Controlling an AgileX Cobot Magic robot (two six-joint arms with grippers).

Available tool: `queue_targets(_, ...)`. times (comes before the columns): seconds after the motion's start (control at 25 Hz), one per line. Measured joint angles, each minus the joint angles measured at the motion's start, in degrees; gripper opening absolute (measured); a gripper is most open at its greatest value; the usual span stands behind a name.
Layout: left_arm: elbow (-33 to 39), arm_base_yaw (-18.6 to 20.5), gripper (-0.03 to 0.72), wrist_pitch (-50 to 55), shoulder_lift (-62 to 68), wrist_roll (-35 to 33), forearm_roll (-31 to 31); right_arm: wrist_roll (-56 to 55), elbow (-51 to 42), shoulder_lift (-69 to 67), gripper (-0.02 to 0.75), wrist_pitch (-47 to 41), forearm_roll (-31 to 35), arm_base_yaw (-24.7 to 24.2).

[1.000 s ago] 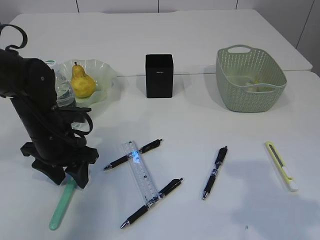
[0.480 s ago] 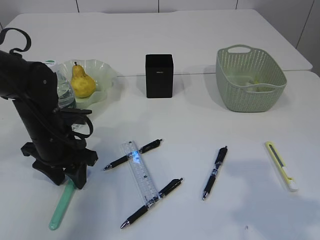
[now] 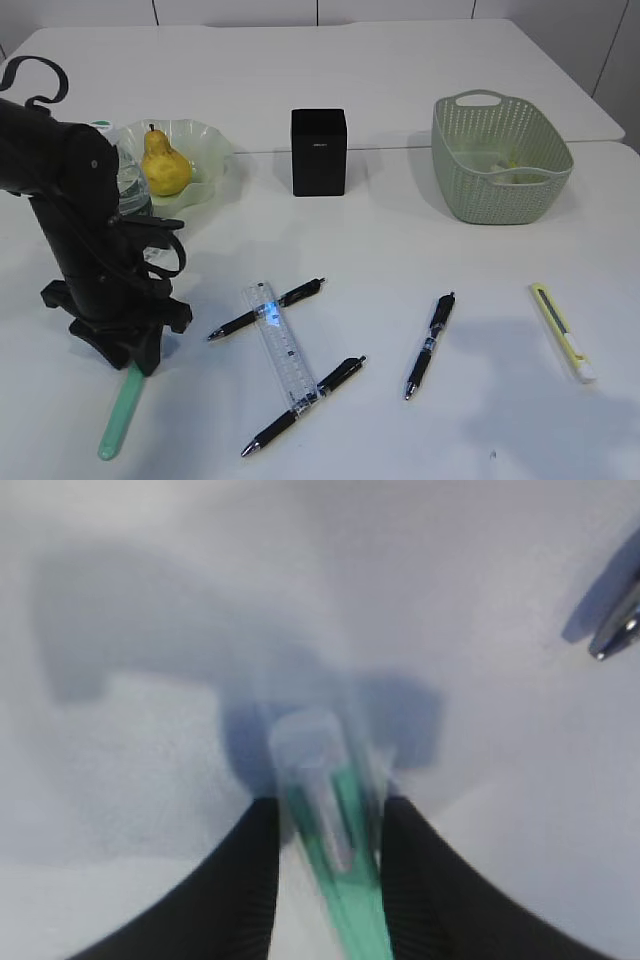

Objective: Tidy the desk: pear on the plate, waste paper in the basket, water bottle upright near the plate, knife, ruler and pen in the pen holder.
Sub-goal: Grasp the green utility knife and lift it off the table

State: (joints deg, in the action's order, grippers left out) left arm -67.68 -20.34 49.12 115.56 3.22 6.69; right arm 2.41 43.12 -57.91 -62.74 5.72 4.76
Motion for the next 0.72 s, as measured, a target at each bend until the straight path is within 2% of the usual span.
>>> queue_targets(0.12,-0.25,0.0,0.2,0.45,0.27,-0.88,-1.13,0.0,0.0,0.0,0.478,0.0,0.0,0.0)
queue_targets(0.32,-0.31,0.0,0.146,0.81,0.61,-1.25,-2.16,0.0,0.0,0.0,0.478,0.1,-0.11,0.0)
queue_targets(0.6,-0.66,0.0,0.116,1.78,0.62,-3.22,-2.3,0.0,0.0,0.0,0.478,0.21,-0.43,0.0)
queue_targets(0.72,-2.6,0.0,0.116,5.35,1.3,-3.22,-2.3,0.0,0.0,0.0,0.478,0.21,-0.43,0.0)
